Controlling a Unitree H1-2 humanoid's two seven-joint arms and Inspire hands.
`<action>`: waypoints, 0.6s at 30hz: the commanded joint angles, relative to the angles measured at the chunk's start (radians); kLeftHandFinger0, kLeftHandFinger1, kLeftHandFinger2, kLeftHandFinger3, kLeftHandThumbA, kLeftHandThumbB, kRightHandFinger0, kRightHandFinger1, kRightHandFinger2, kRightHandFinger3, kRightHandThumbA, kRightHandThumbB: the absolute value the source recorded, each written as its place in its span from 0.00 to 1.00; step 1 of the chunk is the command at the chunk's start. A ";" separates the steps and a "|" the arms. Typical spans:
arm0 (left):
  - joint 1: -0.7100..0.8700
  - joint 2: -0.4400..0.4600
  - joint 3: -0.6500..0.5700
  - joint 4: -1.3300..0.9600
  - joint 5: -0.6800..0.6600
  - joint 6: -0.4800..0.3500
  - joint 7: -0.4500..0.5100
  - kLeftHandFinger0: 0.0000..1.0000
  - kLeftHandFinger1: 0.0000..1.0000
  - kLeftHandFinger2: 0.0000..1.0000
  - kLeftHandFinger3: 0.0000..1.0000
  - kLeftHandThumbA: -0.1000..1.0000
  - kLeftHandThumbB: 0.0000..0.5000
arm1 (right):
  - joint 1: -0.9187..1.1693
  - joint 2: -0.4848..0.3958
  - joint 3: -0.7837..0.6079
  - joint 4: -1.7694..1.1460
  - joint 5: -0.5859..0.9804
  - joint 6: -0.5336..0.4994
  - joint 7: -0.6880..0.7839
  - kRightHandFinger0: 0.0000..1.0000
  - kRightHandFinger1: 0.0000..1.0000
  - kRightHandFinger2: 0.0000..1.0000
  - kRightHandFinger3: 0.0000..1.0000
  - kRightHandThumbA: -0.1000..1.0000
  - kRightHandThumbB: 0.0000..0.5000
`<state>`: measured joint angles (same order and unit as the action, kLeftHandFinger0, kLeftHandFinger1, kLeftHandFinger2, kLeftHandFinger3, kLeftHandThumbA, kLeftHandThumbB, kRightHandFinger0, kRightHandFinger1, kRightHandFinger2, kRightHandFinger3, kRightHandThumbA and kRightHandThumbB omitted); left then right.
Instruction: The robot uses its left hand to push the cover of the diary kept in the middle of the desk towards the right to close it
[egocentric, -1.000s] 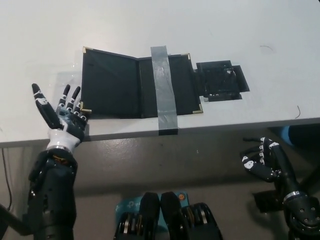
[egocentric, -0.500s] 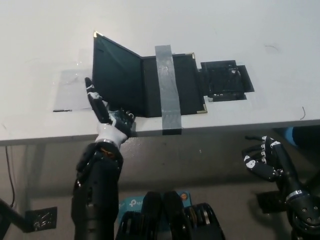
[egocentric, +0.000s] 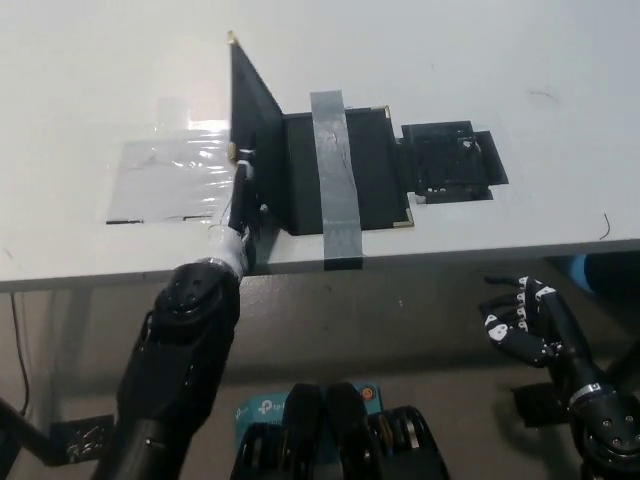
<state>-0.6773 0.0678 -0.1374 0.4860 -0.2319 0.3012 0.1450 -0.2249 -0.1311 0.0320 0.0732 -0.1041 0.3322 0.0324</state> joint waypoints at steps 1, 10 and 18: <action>-0.320 0.105 -0.902 0.097 1.027 0.049 -0.239 1.00 1.00 1.00 1.00 1.00 0.65 | -0.034 -0.016 0.018 -0.069 -0.003 0.019 0.032 0.32 0.38 0.50 0.72 0.59 0.06; -0.379 0.027 -1.068 0.174 1.138 0.066 -0.193 1.00 1.00 1.00 1.00 1.00 0.49 | -0.037 -0.005 0.018 -0.069 0.010 0.019 0.034 0.29 0.36 0.47 0.68 0.59 0.10; -0.442 -0.051 -1.140 0.180 1.142 0.091 -0.237 1.00 1.00 1.00 1.00 0.92 0.12 | -0.063 0.002 0.043 -0.067 -0.010 0.043 0.035 0.26 0.33 0.44 0.65 0.64 0.00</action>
<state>-0.8451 0.1999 -0.6566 0.5863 0.1874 0.3180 0.1664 -0.2249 -0.1305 0.0440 0.0755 -0.1050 0.3364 0.0326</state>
